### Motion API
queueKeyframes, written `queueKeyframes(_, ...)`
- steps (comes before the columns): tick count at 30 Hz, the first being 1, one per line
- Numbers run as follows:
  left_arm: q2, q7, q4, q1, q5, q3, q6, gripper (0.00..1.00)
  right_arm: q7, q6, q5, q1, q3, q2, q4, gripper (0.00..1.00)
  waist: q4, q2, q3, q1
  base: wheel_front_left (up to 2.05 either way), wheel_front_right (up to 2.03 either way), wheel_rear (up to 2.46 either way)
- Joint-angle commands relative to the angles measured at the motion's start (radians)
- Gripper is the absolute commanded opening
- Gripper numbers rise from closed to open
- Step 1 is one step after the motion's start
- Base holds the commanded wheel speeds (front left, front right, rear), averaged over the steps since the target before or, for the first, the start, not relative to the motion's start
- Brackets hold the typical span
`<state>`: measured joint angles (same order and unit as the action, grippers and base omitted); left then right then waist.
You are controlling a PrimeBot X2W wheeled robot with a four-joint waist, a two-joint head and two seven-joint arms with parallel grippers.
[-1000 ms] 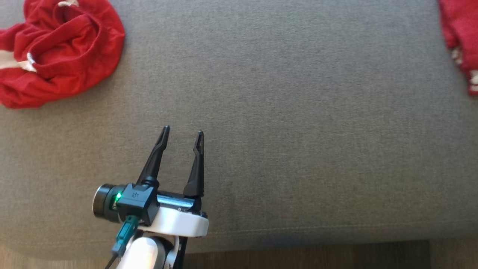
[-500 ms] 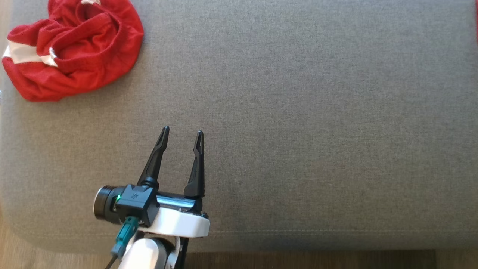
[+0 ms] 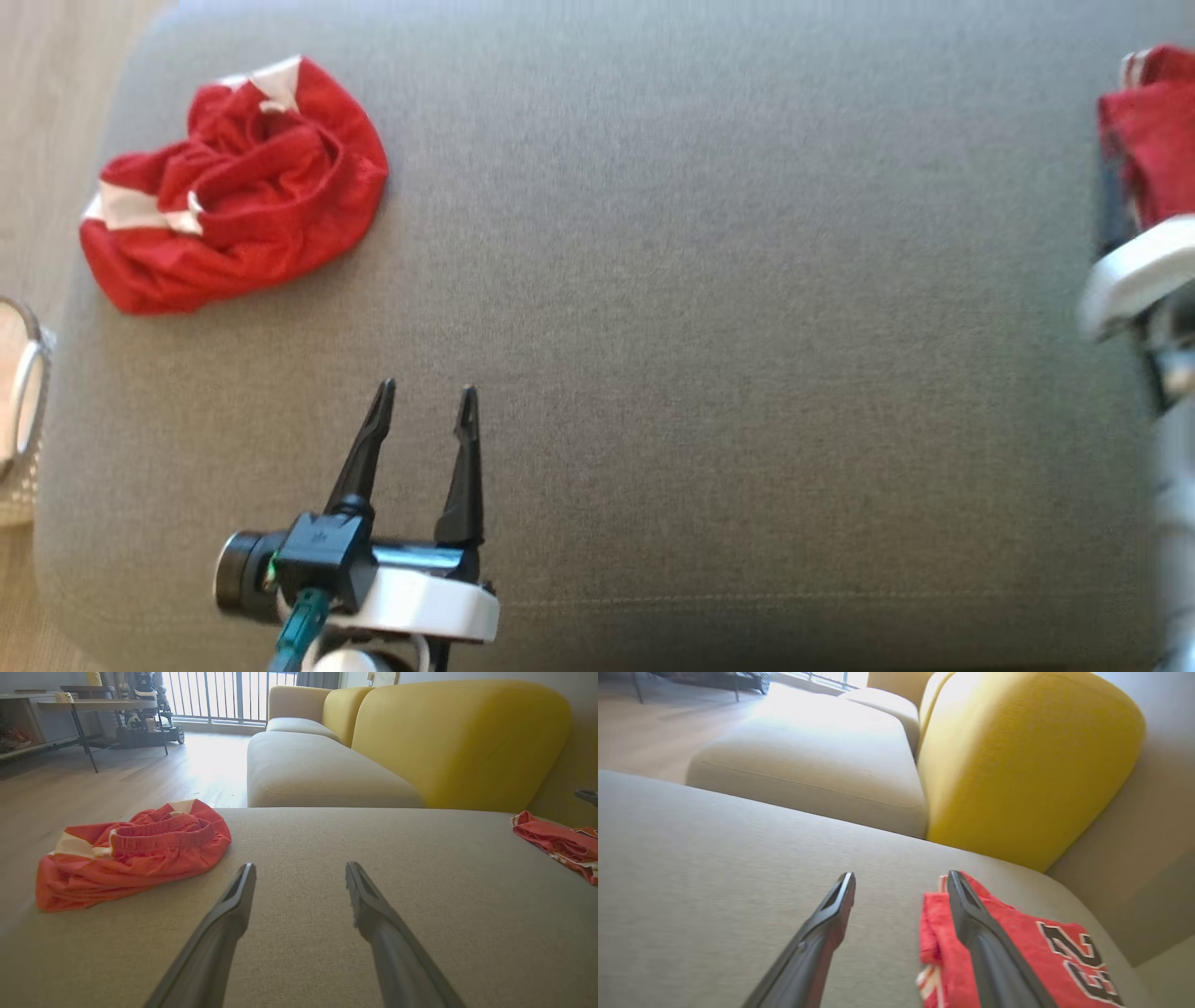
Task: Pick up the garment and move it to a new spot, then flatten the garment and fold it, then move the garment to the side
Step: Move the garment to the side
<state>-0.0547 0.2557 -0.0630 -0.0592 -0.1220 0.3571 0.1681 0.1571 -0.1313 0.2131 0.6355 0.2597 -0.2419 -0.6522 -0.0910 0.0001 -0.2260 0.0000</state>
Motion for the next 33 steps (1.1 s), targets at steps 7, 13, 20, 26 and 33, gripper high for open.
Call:
queueKeyframes(7,0.005,0.006,-0.025,-0.054,0.029,-0.057,-0.009,1.0,0.101,0.001,-0.129,-0.148,-0.217,0.098,0.065,1.0,0.013,-0.0001,0.142,0.0,0.0,0.0,0.0)
queueKeyframes(13,0.005,0.006,-0.031,-0.091,0.044,-0.082,-0.012,1.0,0.104,0.001,-0.226,-0.327,-0.258,0.177,0.248,1.0,0.022,-0.0001,0.216,0.0,0.0,0.0,0.0)
queueKeyframes(20,0.005,0.006,-0.05,-0.113,0.048,-0.132,-0.007,1.0,0.104,0.001,-0.325,-0.549,-0.276,0.191,0.493,1.0,0.026,-0.0001,0.245,0.0,0.0,0.0,0.0)
queueKeyframes(26,0.005,0.006,-0.062,-0.148,0.053,-0.167,0.008,1.0,0.105,0.001,-0.357,-0.669,-0.26,0.191,0.561,1.0,0.025,-0.0001,0.273,0.0,0.0,0.0,0.0)
queueKeyframes(33,0.005,0.006,-0.063,-0.179,0.058,-0.179,-0.004,1.0,0.105,0.001,-0.385,-0.725,-0.229,0.192,0.568,1.0,0.017,-0.0001,0.299,0.0,0.0,0.0,0.0)
